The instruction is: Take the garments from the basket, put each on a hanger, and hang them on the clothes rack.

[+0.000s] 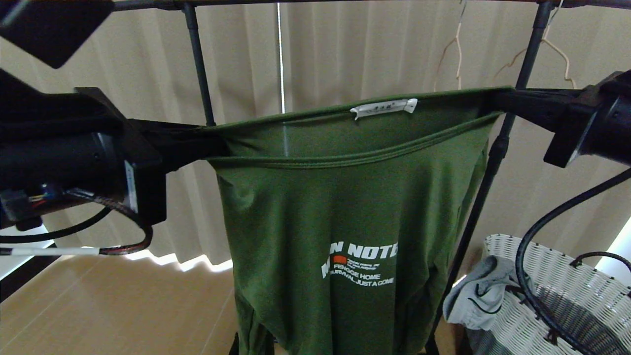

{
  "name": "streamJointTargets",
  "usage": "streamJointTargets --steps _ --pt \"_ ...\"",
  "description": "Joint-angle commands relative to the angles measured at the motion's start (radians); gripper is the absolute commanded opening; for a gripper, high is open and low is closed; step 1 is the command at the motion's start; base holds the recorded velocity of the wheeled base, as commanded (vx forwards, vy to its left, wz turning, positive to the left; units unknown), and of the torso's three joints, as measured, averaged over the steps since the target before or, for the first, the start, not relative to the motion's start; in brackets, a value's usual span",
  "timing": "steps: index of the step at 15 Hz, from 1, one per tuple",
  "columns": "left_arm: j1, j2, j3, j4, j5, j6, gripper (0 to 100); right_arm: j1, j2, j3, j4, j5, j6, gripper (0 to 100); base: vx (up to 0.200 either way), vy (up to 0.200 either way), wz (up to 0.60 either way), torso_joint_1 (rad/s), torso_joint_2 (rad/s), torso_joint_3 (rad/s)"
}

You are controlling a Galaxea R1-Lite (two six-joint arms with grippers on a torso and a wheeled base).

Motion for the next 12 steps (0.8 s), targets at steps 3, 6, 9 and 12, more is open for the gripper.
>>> streamJointTargets --steps 3,6,9,12 --pt "-0.052 -0.067 0.029 -0.005 -0.006 -0.001 0 0.0 0.058 -0.029 -0.006 -0.002 -0.001 0 0.0 0.0 0.0 0.0 0.0 0.0" --pt "-0.05 -0.056 0.033 -0.008 -0.005 -0.007 0 -0.014 0.042 -0.02 0.008 -0.012 -0.002 0 0.0 0.0 0.0 0.0 0.0 0.0" --pt "-0.026 -0.041 0.026 -0.008 0.003 -0.008 0 -0.023 -0.007 -0.015 0.014 -0.012 -0.002 0 0.0 0.0 0.0 0.0 0.0 0.0" --pt "-0.024 0.01 0.003 -0.022 0.006 -0.039 0 -0.032 -0.075 0.043 0.019 -0.012 -0.002 0 0.0 0.0 0.0 0.0 0.0 0.0"
